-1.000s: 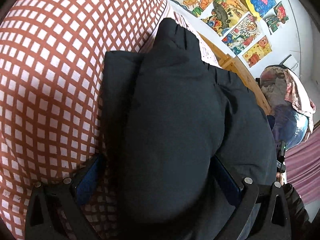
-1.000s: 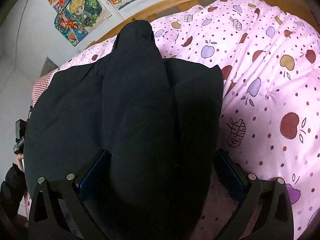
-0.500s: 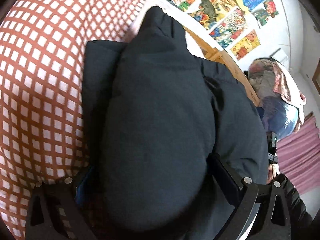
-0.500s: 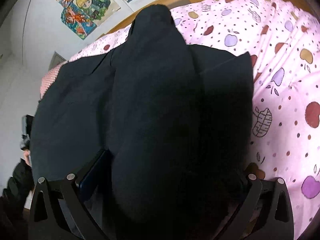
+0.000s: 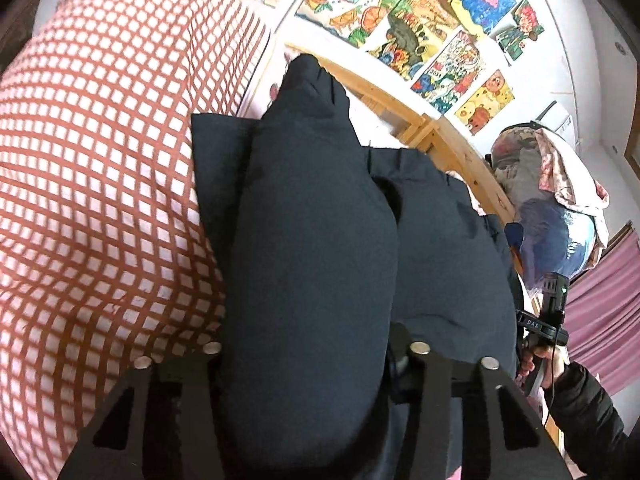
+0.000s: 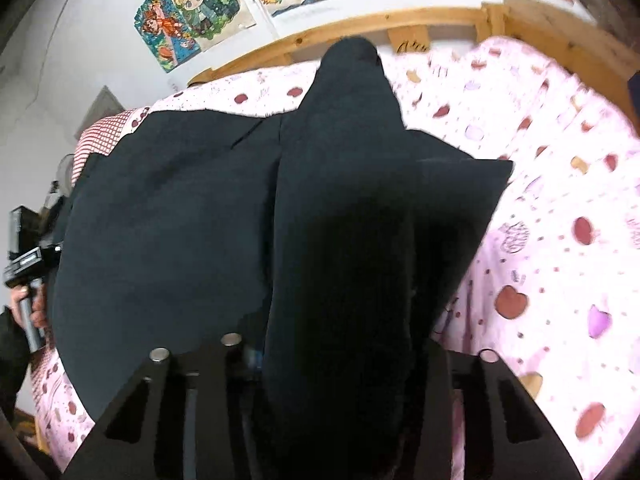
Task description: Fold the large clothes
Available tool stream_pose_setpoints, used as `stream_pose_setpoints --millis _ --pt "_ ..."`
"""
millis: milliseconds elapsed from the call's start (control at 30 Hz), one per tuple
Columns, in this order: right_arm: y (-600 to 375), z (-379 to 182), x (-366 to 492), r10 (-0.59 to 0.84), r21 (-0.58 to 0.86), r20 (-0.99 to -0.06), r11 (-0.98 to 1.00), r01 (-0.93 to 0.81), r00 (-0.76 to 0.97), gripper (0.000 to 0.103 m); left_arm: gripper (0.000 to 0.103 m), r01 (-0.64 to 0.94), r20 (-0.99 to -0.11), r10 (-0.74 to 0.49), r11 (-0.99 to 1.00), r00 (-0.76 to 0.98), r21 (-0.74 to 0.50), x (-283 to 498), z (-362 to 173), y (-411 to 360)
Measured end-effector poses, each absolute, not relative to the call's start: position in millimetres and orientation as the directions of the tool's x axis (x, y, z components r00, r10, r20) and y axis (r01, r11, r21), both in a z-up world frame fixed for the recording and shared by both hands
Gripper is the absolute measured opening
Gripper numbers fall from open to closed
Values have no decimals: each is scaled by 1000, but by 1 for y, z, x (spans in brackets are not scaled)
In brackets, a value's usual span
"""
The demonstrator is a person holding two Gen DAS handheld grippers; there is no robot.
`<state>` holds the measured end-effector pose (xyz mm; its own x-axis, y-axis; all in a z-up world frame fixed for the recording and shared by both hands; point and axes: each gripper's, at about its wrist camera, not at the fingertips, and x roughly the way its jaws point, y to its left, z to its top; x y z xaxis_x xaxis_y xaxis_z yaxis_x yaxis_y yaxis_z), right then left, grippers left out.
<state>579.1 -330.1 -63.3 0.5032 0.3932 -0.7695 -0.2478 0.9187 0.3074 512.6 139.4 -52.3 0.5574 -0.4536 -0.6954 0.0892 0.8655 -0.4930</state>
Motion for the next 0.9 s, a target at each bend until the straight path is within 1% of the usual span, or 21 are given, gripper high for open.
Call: stream_pose_setpoints --millis 67,133,167,300,467,633,900 --pt "-325 -49 576 368 282 -767 929 -240 526 29 38 102 -695 -442 875 568 -473 506 -40 136" --pt "-318 -31 571 356 257 -753 933 -251 553 26 33 118 -688 -437 880 580 -459 499 -28 134" --pt "-315 -24 567 353 247 -748 934 -257 563 25 31 138 -674 -457 871 581 -472 493 -20 132" --pt "-307 9 548 350 227 -720 935 -274 599 24 28 170 -664 -455 877 594 -449 476 4 123" --pt "-319 36 521 355 220 -700 933 -286 619 23 27 166 -651 -479 860 589 -482 454 22 125" --pt "-345 49 475 372 228 -696 926 -302 614 23 27 145 -673 -483 857 561 -494 428 31 128" --pt "-342 43 434 377 224 -719 921 -318 584 23 27 124 -703 -480 860 525 -494 389 19 146"
